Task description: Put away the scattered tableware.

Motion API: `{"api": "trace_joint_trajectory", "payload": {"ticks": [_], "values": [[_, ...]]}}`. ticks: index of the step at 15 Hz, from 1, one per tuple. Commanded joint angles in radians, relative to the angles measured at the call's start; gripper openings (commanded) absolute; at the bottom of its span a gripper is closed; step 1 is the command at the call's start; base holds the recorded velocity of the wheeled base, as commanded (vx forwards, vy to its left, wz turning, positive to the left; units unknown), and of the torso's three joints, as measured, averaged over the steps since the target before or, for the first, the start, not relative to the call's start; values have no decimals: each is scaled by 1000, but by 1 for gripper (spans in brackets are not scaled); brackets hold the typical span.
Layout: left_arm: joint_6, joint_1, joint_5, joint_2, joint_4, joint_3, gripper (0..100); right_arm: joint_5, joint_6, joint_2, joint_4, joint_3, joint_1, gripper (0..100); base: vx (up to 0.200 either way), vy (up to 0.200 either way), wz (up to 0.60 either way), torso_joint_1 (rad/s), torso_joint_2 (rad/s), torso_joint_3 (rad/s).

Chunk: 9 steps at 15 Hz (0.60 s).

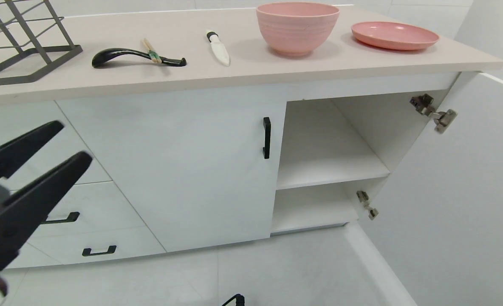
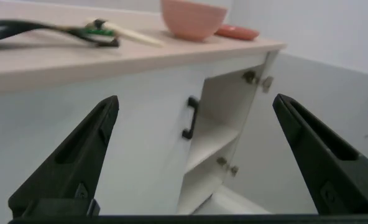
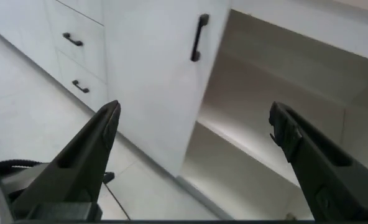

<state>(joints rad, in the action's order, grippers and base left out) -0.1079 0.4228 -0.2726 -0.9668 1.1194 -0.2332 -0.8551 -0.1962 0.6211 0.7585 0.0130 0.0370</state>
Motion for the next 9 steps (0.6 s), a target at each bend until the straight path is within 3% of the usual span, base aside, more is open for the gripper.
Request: {"api": "trace_joint_trajectory", "payload": {"ticks": [1,3,4,5,7,8,9], "values": [[68,-208,-36,565,-403,181,100,-16,-19,-258,-186,-13,-71,100,0,0,0,0,0,0],[70,-251,-57,861,-750,178,100,-42,-58,-388,-338,-13,-69,100,0,0,0,0,0,0],[82,-260,-47,887,-799,189,100,-44,-60,-443,-400,-13,-71,100,0,0,0,0,0,0],[77,-269,-27,867,-756,232,100,-35,-77,-566,-553,-13,-74,100,0,0,0,0,0,0],[88,-322,-8,869,-814,232,100,16,-16,-615,-647,-13,-31,100,0,0,0,0,0,0],[139,-351,10,872,-900,232,100,191,41,-621,-683,-13,-31,100,0,0,0,0,0,0],[197,-414,21,921,-991,232,100,403,141,-621,-689,-13,-31,100,0,0,0,0,0,0]]}}
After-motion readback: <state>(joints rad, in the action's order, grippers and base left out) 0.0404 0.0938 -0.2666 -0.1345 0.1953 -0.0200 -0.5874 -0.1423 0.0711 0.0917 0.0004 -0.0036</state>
